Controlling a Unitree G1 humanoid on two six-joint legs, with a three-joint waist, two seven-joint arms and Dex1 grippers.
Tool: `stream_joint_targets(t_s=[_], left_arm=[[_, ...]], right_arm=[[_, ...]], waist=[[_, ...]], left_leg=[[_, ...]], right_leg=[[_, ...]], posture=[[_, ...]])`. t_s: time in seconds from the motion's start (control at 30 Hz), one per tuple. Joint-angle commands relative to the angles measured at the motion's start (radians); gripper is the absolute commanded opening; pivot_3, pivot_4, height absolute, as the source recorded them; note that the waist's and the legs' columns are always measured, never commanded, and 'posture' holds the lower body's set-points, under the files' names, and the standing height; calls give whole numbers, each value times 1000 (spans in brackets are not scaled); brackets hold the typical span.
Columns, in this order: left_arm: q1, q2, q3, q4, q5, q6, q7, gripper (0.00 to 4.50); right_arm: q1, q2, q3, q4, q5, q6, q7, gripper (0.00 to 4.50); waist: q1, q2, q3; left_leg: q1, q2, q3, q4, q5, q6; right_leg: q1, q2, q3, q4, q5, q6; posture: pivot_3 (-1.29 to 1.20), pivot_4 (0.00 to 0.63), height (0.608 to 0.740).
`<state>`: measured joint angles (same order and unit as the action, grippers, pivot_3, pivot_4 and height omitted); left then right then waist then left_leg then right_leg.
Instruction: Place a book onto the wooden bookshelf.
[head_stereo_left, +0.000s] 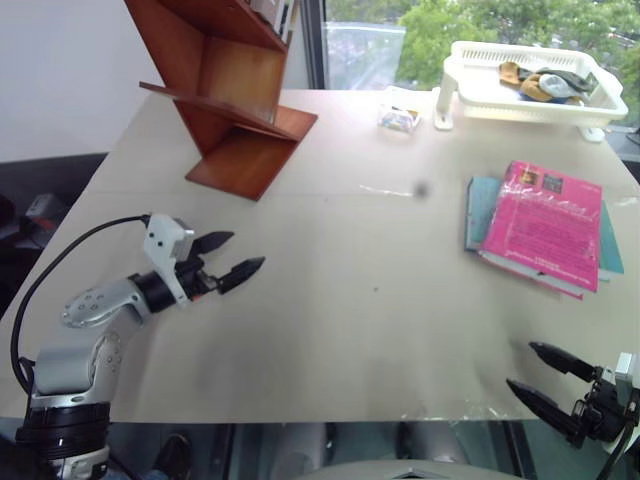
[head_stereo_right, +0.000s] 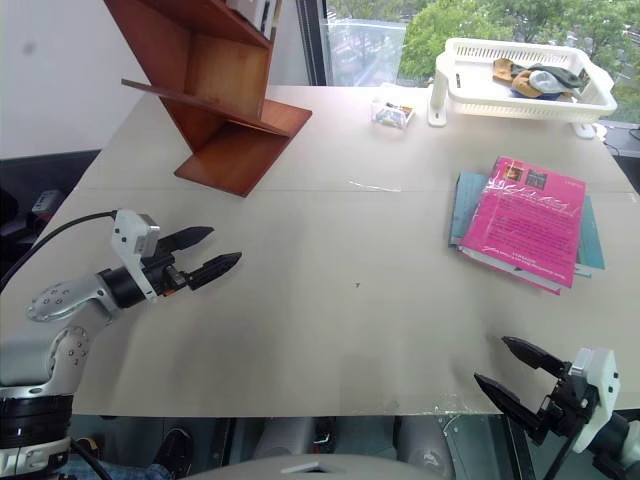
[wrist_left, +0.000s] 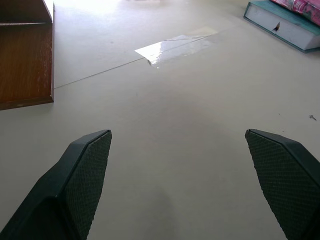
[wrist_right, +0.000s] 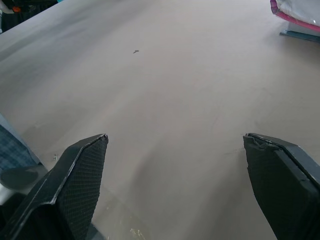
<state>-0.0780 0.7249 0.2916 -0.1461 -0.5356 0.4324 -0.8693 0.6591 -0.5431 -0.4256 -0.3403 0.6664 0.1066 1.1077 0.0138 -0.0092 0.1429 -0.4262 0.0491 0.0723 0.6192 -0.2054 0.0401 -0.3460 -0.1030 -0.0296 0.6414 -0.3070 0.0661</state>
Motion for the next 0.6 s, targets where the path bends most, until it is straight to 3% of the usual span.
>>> stream_joint_targets(t_s=[0.03,0.6], left_arm=[[-38,-3,-8,11,-13,0,-14,4500],[-71,-33,-31,57,21,-11,15,4500]], right_arm=[[-19,4,-9,-10,-10,-26,-9,4435],[-88,0,-23,43,-41,-4,-87,4435]], waist=[[0,0,0],[0,0,0]], left_leg=[[0,0,0,0,0,0],[0,-1,0,3,0,0]], right_leg=[[0,0,0,0,0,0],[1,4,0,2,1,1]], posture=[[0,150,740],[0,150,740]])
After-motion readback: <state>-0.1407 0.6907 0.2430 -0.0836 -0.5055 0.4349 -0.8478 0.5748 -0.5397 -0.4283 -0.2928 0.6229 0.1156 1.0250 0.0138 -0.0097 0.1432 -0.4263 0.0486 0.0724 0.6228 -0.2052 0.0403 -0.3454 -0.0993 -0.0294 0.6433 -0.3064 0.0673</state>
